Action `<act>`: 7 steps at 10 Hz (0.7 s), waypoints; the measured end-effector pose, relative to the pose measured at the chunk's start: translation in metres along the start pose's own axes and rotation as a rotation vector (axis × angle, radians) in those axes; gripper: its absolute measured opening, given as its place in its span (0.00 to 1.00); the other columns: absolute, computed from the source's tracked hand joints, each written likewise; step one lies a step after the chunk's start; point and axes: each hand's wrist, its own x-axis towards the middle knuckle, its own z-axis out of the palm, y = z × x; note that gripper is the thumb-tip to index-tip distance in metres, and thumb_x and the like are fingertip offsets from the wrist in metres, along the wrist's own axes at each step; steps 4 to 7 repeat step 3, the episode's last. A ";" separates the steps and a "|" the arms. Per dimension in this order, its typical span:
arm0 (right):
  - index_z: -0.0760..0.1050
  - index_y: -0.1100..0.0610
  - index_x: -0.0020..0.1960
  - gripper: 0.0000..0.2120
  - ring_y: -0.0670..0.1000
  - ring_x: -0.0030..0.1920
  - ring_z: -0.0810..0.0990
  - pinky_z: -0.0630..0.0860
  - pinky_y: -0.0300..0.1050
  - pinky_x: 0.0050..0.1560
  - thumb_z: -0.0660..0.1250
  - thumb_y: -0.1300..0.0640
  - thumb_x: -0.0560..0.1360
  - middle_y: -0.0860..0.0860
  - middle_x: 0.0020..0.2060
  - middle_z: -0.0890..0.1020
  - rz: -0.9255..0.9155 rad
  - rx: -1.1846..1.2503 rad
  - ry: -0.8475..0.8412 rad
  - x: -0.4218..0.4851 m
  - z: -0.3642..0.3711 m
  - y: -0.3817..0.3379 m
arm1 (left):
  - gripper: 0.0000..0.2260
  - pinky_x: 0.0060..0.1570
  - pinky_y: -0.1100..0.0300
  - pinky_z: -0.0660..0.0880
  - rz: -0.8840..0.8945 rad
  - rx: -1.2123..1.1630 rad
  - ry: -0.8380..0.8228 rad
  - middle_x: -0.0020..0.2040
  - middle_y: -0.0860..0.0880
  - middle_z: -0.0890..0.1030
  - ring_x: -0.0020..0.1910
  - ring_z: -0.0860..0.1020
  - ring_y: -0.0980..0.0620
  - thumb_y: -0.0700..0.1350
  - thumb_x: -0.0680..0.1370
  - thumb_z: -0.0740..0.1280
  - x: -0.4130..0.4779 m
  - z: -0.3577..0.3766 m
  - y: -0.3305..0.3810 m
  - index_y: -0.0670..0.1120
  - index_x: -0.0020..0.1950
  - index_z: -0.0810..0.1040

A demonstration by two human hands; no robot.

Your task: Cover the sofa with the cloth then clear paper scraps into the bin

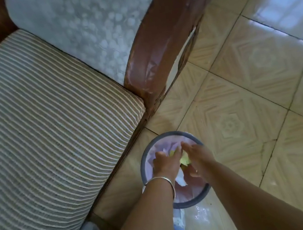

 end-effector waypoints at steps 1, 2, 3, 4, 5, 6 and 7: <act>0.74 0.57 0.40 0.14 0.51 0.34 0.73 0.77 0.50 0.44 0.58 0.48 0.78 0.55 0.37 0.76 0.004 -0.013 -0.029 0.010 -0.002 0.008 | 0.47 0.59 0.51 0.75 -0.045 0.014 0.025 0.63 0.44 0.77 0.59 0.78 0.43 0.71 0.57 0.63 0.024 0.010 -0.015 0.44 0.69 0.67; 0.78 0.60 0.49 0.17 0.59 0.48 0.79 0.76 0.54 0.58 0.56 0.50 0.79 0.61 0.47 0.81 -0.034 -0.155 -0.079 0.018 -0.004 0.006 | 0.39 0.59 0.48 0.75 0.009 0.040 0.060 0.59 0.40 0.80 0.56 0.79 0.41 0.67 0.63 0.60 0.036 0.011 -0.021 0.41 0.64 0.73; 0.77 0.63 0.59 0.19 0.60 0.55 0.80 0.76 0.56 0.60 0.59 0.50 0.78 0.62 0.57 0.80 -0.058 -0.198 -0.121 0.016 0.000 -0.006 | 0.23 0.59 0.50 0.75 0.115 0.043 0.172 0.60 0.38 0.79 0.59 0.78 0.39 0.50 0.74 0.63 0.026 0.003 -0.010 0.37 0.63 0.72; 0.77 0.63 0.59 0.19 0.60 0.55 0.80 0.76 0.56 0.60 0.59 0.50 0.78 0.62 0.57 0.80 -0.058 -0.198 -0.121 0.016 0.000 -0.006 | 0.23 0.59 0.50 0.75 0.115 0.043 0.172 0.60 0.38 0.79 0.59 0.78 0.39 0.50 0.74 0.63 0.026 0.003 -0.010 0.37 0.63 0.72; 0.77 0.63 0.59 0.19 0.60 0.55 0.80 0.76 0.56 0.60 0.59 0.50 0.78 0.62 0.57 0.80 -0.058 -0.198 -0.121 0.016 0.000 -0.006 | 0.23 0.59 0.50 0.75 0.115 0.043 0.172 0.60 0.38 0.79 0.59 0.78 0.39 0.50 0.74 0.63 0.026 0.003 -0.010 0.37 0.63 0.72; 0.77 0.63 0.59 0.19 0.60 0.55 0.80 0.76 0.56 0.60 0.59 0.50 0.78 0.62 0.57 0.80 -0.058 -0.198 -0.121 0.016 0.000 -0.006 | 0.23 0.59 0.50 0.75 0.115 0.043 0.172 0.60 0.38 0.79 0.59 0.78 0.39 0.50 0.74 0.63 0.026 0.003 -0.010 0.37 0.63 0.72; 0.77 0.63 0.59 0.19 0.60 0.55 0.80 0.76 0.56 0.60 0.59 0.50 0.78 0.62 0.57 0.80 -0.058 -0.198 -0.121 0.016 0.000 -0.006 | 0.23 0.59 0.50 0.75 0.115 0.043 0.172 0.60 0.38 0.79 0.59 0.78 0.39 0.50 0.74 0.63 0.026 0.003 -0.010 0.37 0.63 0.72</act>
